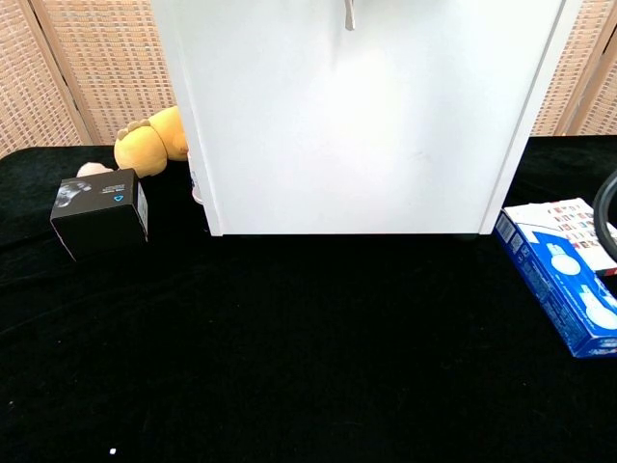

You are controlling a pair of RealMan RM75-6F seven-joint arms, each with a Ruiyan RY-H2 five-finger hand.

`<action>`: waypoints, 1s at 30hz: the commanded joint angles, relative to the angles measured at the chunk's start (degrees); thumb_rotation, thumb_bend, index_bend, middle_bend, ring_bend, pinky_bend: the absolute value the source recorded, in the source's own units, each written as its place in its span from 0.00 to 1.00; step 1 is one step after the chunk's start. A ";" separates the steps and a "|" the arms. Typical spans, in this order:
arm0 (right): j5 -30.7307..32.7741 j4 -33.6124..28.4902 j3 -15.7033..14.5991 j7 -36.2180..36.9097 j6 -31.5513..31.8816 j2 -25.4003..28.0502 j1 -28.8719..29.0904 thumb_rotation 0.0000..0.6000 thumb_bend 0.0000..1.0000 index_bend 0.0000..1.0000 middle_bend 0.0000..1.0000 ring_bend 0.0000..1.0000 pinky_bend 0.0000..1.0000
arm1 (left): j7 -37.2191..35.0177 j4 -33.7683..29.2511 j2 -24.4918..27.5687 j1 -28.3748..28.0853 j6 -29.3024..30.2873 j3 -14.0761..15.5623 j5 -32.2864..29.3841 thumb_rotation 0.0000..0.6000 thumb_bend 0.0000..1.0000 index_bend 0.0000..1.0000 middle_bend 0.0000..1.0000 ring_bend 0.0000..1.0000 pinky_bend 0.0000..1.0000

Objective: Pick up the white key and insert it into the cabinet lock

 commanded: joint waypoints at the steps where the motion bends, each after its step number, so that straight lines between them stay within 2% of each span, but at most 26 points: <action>1: -0.85 0.72 -0.81 -0.73 0.43 -0.16 0.23 1.00 0.60 0.65 0.95 0.94 1.00 | 0.00 0.02 0.00 0.00 0.01 0.01 0.03 1.00 0.00 0.00 0.00 0.00 0.00; 9: -5.03 3.86 -3.65 -2.88 1.04 -0.06 0.74 1.00 0.60 0.65 0.95 0.94 1.00 | 0.29 0.07 -0.14 -0.01 -0.07 0.00 -0.13 1.00 0.00 0.00 0.00 0.00 0.00; 30: -12.17 9.89 -6.80 -4.23 2.53 -1.28 0.69 1.00 0.60 0.67 0.95 0.94 1.00 | 0.25 0.23 -0.18 0.02 0.00 -0.12 -0.32 1.00 0.00 0.00 0.00 0.00 0.00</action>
